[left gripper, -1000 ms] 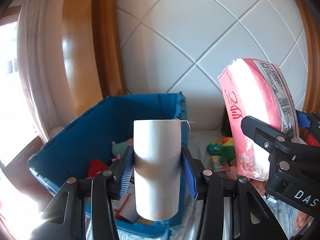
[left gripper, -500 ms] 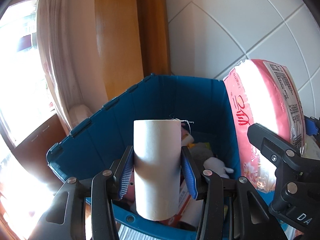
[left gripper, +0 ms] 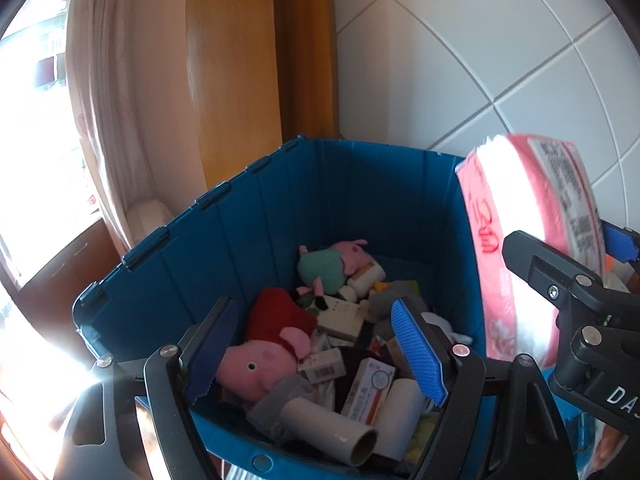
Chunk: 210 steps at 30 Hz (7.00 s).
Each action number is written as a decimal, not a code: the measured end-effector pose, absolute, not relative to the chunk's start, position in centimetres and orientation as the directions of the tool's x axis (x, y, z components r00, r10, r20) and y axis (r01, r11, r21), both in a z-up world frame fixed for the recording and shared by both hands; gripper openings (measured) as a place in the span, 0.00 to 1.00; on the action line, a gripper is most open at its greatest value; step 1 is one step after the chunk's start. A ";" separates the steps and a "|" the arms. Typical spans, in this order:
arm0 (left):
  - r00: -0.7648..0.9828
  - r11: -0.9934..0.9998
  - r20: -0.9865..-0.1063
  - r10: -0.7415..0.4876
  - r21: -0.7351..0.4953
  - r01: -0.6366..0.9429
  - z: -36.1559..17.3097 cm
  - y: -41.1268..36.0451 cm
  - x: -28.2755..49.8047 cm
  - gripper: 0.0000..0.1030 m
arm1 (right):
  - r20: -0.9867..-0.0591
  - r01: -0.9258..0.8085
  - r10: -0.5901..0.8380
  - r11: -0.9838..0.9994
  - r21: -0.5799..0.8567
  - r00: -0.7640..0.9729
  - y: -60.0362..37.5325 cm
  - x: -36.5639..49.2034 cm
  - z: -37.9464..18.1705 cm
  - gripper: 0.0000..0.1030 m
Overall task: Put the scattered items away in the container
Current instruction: 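Open the right tool to drop the tissue pack into the crate, then move both open tools back over the pile, then grasp the clear plastic packet with the left tool while the right grasps the pink flower tissue pack, then carry the clear packet and pink tissue pack over the crate with both tools, then open the left tool to drop the clear packet while the right drops the pink pack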
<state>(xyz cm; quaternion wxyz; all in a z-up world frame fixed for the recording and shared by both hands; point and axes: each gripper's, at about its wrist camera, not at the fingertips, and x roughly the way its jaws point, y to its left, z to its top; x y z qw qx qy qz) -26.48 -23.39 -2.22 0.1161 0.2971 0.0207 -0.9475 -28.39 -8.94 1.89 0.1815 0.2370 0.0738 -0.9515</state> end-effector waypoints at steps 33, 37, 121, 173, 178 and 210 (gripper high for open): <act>-0.819 -0.984 -0.550 -0.165 0.035 0.175 -0.6 -16.2 -21.8 0.81 | -0.448 0.317 -0.268 -0.948 -0.035 -0.853 -1.4 -24.0 2.9 0.94; -0.835 -0.990 -0.532 -0.139 0.043 0.137 0.2 -13.3 -22.0 0.81 | -0.438 0.269 -0.233 -0.963 -0.022 -0.868 2.2 -23.8 3.0 0.94; -0.355 -0.952 -0.931 0.088 0.026 -0.304 -27.7 12.0 -27.5 0.45 | -0.962 -0.109 -0.044 -0.991 0.076 -0.269 28.6 -25.9 -28.3 0.83; -0.860 -0.993 -0.507 0.060 0.054 -0.101 -1.6 6.1 -25.0 0.31 | -0.562 0.078 -0.051 -0.997 -0.024 -0.826 21.1 -23.0 -2.4 0.82; -0.895 -0.999 -0.447 -0.002 0.049 -0.022 1.4 1.7 -24.7 0.31 | -0.514 0.150 -0.113 -0.988 -0.031 -0.850 16.8 -23.9 0.2 0.82; -0.783 -0.974 -0.591 -0.194 0.021 0.226 -3.5 -24.5 -26.1 0.76 | -0.516 0.369 -0.285 -0.927 -0.065 -0.808 -8.4 -27.8 1.1 0.88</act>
